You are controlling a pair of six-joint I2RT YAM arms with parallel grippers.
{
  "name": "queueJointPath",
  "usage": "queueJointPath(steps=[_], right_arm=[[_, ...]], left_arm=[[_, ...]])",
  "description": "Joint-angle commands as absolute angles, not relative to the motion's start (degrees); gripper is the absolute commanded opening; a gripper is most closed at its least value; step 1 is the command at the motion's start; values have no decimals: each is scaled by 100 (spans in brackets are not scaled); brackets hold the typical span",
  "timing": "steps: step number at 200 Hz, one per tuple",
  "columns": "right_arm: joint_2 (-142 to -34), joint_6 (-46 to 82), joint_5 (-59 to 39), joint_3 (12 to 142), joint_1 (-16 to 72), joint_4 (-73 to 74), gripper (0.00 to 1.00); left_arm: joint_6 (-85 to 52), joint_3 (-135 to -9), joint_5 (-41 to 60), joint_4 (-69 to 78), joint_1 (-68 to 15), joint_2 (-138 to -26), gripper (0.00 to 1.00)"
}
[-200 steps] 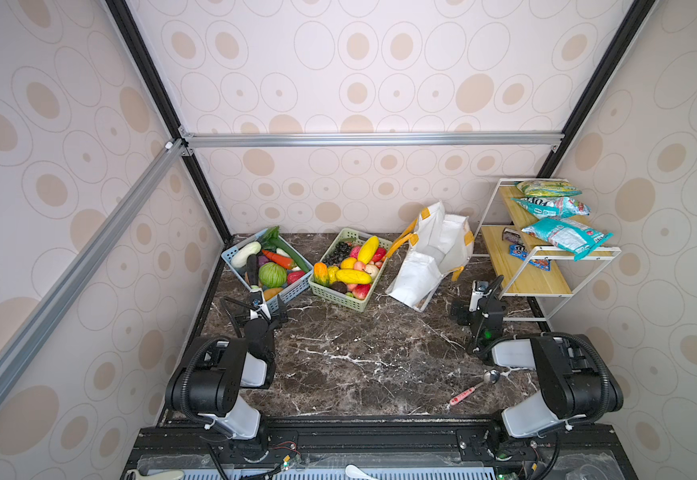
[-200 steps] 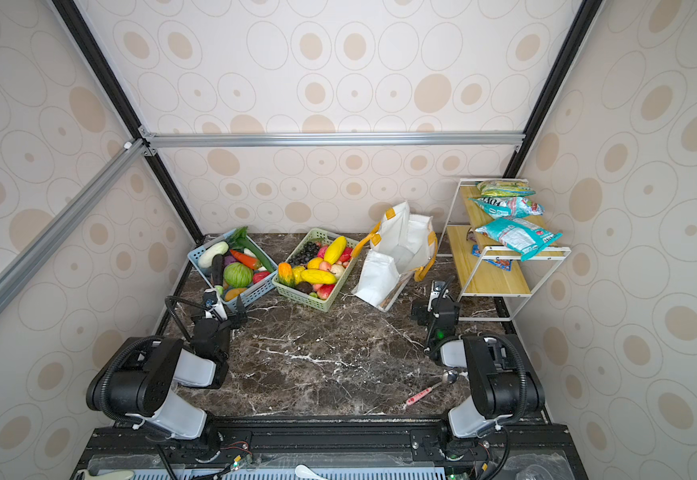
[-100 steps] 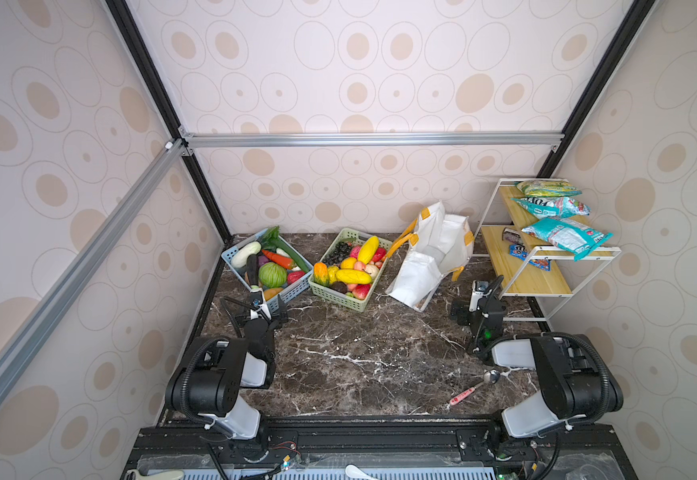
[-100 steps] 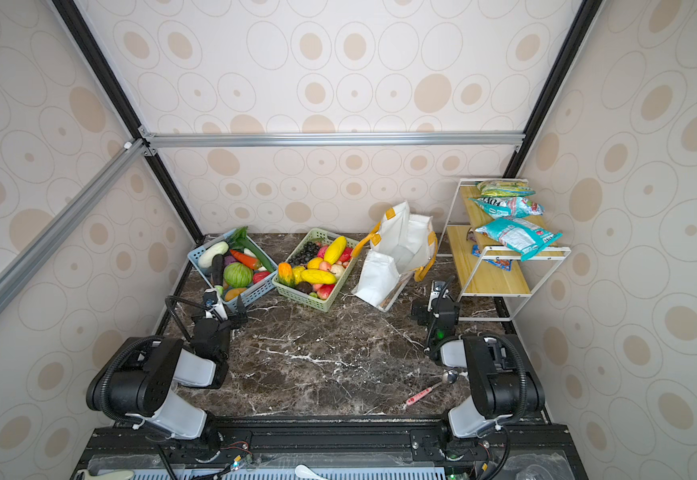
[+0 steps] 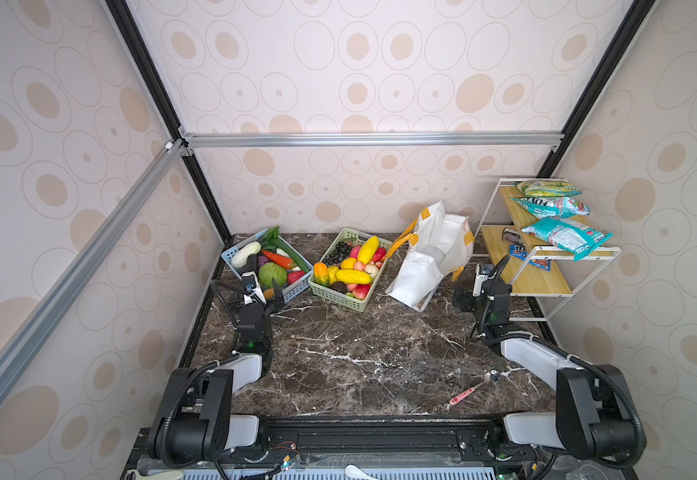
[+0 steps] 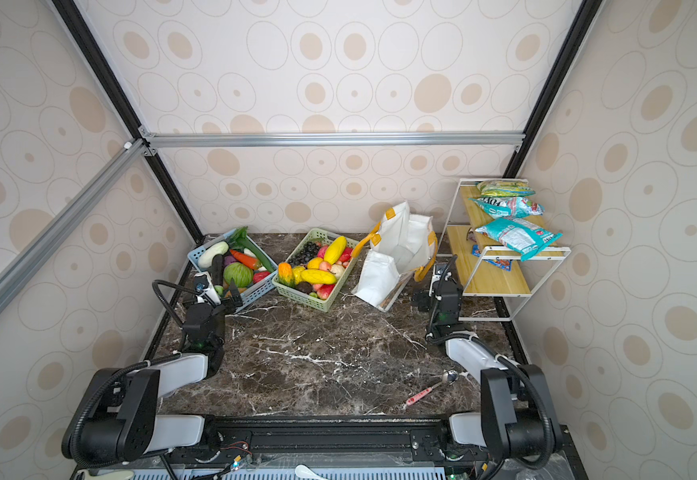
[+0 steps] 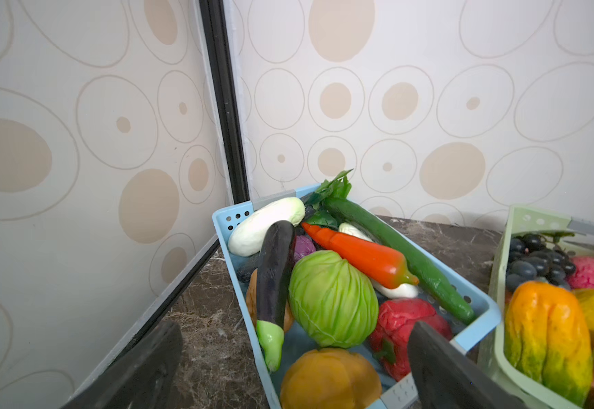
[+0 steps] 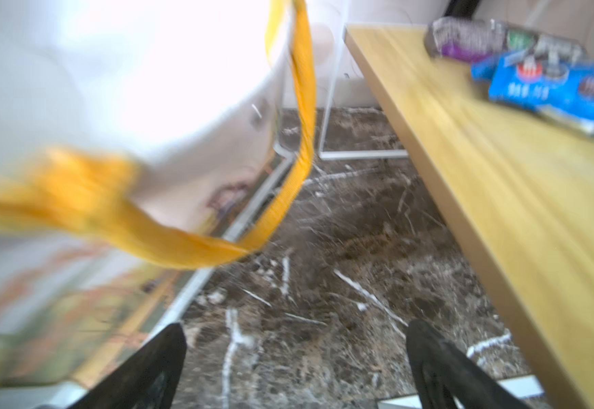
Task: Place the food into the grocery bag and tie it
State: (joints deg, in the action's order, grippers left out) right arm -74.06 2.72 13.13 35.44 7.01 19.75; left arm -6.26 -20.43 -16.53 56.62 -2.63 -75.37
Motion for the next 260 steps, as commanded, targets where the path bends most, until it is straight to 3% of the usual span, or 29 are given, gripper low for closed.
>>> queueJointPath(steps=[1,70,109,207,260], right_arm=[[-7067,494,1142,3804,983,769,100],[-6883,2100,571,5465,1239,-1835,97],[-7225,2694,708,6589,1176,-2976,95],[-8462,3410,97,7487,358,-2893,83],[-8882,3303,167,7523,346,-2555,70]], left_arm=[[-1173,-2409,-2171,4689,-255,-7398,99],[-1795,-3436,-1999,2528,-349,-7232,99],[-2069,-3821,-1965,1766,-935,-7222,99],[-2056,-4743,-3037,745,-2840,-7584,97],[-1467,-5408,-3319,453,-3587,-8030,97]])
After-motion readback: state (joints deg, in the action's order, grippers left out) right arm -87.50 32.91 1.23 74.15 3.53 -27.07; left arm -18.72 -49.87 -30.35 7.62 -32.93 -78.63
